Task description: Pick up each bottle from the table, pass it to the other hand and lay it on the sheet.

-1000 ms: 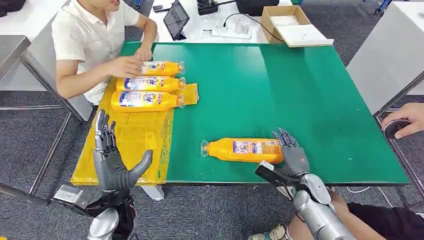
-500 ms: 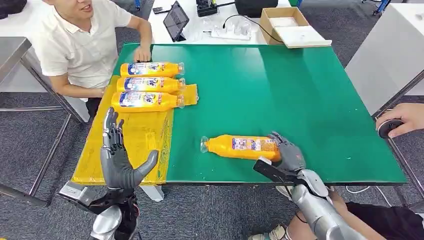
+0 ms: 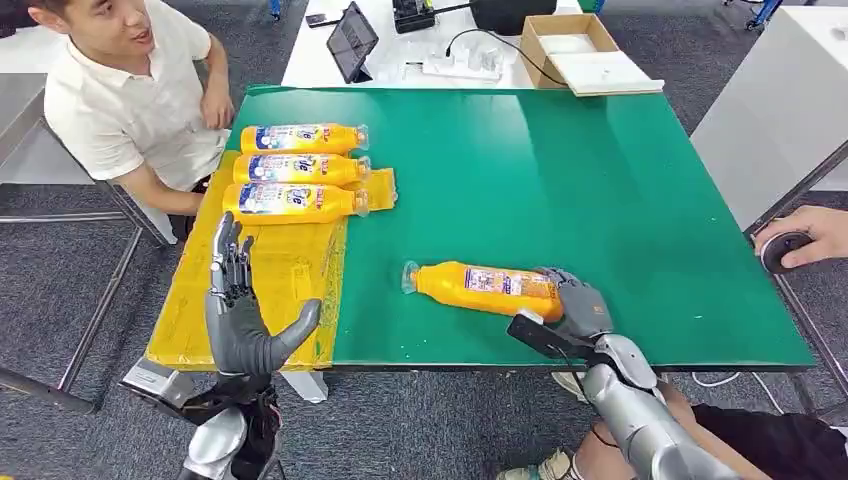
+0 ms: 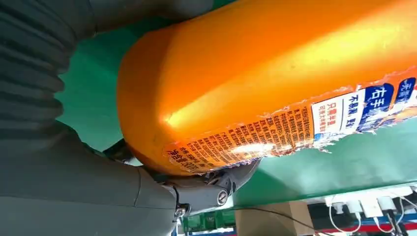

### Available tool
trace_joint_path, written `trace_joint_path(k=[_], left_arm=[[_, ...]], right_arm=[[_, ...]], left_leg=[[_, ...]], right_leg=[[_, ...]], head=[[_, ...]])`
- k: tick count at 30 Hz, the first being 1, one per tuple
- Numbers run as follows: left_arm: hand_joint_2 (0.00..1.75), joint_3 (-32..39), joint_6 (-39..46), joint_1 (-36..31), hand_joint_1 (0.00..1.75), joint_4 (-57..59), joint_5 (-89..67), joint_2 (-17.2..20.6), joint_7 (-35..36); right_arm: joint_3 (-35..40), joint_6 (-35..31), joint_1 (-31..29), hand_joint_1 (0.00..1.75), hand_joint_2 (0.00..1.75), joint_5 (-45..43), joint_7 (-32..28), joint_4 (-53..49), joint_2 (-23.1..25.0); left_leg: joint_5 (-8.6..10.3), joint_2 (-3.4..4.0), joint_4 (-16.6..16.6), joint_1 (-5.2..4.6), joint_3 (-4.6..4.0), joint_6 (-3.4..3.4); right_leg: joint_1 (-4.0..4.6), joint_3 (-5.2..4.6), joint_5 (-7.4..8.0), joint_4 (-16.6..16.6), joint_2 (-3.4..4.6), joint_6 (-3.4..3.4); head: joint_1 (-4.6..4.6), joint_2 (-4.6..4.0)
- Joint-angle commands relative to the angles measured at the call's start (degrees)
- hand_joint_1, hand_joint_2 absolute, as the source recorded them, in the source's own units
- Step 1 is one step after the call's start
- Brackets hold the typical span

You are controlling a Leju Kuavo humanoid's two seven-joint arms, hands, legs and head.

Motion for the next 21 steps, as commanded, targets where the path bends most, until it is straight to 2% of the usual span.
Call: trace_joint_path(k=[1, 5, 8, 13, 21], left_arm=[[1.75, -0.9, 0.4, -1.5, 0.0, 3.4, 1.1, 1.1, -0.2], [1.75, -0.9, 0.4, -1.5, 0.0, 3.4, 1.1, 1.1, -0.2], [1.75, 0.0, 2.2, 0.1, 0.0, 1.1, 1.1, 0.6, -2.7], [1.75, 2.0, 2.1, 2.3, 0.0, -3.8, 2.6, -0.8, -2.9], [1.75, 4.7, 1.0, 2.9, 0.0, -5.0, 5.1, -3.3, -2.9]], right_arm=[[-0.6, 0.1, -0.3, 1.75, 1.75, -3.7, -2.7, 4.0, 2.5], [-0.6, 0.1, -0.3, 1.75, 1.75, -3.7, -2.7, 4.0, 2.5], [-2.6, -2.1, 1.4, 1.75, 1.75, -6.7, -6.0, 1.5, 3.5], [-7.3, -3.0, 4.4, 1.75, 1.75, -14.4, -11.2, -4.0, 5.9], [-9.2, -4.1, 6.5, 1.75, 1.75, -20.3, -15.1, -11.4, 7.8]], left_leg=[[-0.04, 0.06, -0.1, 0.06, 0.16, -0.1], [-0.03, 0.04, -0.1, 0.04, 0.12, -0.07], [-0.03, 0.03, 0.0, 0.05, 0.1, -0.07], [-0.09, 0.14, 0.0, 0.1, 0.1, -0.12], [-0.14, 0.12, 0.0, 0.08, -0.01, -0.12]], right_leg=[[0.07, 0.16, -0.04, -0.1, -0.01, -0.11], [0.05, 0.11, -0.03, -0.1, -0.01, -0.08], [0.06, 0.1, -0.03, -0.1, -0.02, -0.08], [0.11, 0.1, -0.05, 0.0, 0.07, -0.13], [0.09, 0.02, -0.1, 0.0, 0.13, -0.14]], head=[[0.0, 0.0], [0.0, 0.0], [0.02, 0.0], [0.0, 0.0], [-0.02, 0.0]])
